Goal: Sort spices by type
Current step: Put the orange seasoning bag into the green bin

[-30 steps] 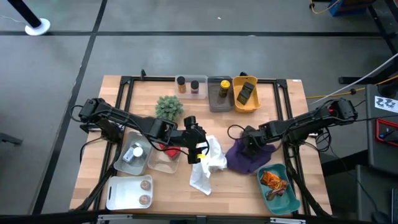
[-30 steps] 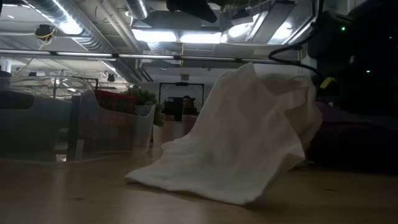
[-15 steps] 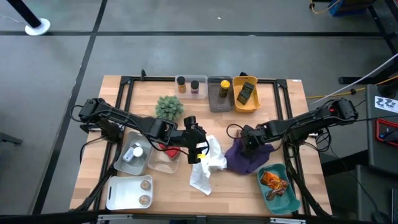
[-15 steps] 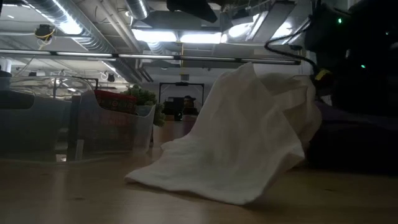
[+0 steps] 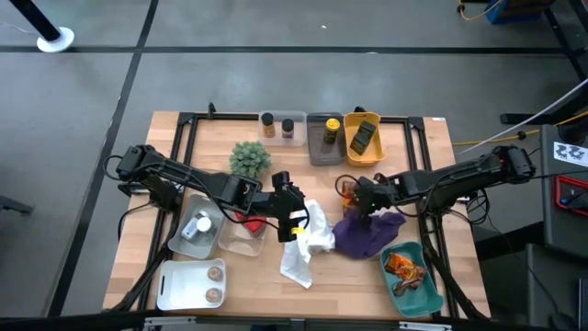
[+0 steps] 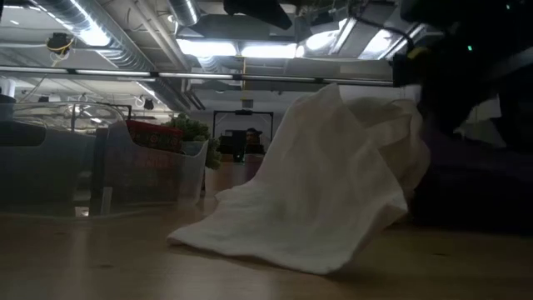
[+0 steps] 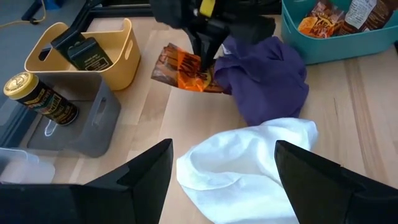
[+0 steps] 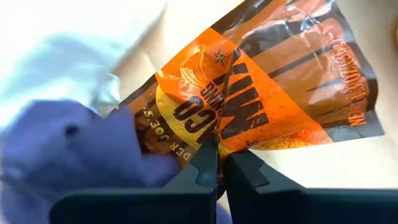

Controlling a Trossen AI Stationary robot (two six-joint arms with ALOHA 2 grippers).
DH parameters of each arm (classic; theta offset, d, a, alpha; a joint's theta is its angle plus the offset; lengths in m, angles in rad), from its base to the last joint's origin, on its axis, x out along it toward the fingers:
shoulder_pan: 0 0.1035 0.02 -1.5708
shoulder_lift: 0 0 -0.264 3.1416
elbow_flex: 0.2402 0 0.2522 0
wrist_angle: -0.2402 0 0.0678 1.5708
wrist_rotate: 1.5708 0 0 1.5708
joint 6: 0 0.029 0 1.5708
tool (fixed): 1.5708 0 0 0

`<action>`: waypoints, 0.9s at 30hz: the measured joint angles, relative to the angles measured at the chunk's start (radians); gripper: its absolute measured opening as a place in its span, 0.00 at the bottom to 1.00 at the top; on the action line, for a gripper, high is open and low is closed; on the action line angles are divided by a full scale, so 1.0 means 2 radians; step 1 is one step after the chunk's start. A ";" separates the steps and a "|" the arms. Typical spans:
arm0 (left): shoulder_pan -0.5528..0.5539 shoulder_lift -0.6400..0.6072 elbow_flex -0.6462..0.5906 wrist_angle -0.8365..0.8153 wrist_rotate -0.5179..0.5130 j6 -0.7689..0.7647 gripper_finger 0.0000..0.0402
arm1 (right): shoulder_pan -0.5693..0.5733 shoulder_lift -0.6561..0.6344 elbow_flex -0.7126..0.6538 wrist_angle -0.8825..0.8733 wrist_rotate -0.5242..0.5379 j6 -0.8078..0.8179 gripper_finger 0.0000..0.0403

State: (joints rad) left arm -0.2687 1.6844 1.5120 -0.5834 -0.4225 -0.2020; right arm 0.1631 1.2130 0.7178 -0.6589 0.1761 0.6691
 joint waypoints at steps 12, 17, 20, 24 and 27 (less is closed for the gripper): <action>-0.006 0.007 0.000 0.038 -0.002 0.043 0.66 | 0.000 -0.026 0.106 -0.057 0.006 -0.045 0.03; -0.025 0.038 0.000 0.105 -0.005 0.185 0.66 | 0.000 -0.026 0.144 -0.068 -0.018 -0.051 0.03; -0.033 0.059 0.000 0.155 -0.018 0.283 0.66 | 0.000 -0.026 0.160 -0.068 -0.051 -0.047 0.03; -0.036 0.089 0.000 0.228 -0.059 0.392 0.66 | 0.000 -0.026 0.166 -0.068 -0.087 -0.026 0.03; -0.035 0.103 0.000 0.268 -0.085 0.437 0.66 | 0.000 -0.026 0.166 -0.068 -0.112 -0.018 0.03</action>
State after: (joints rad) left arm -0.3381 1.8903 1.5127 -0.0483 -0.5917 0.6730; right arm 0.1631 1.1618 1.0496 -0.7952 -0.0488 0.6331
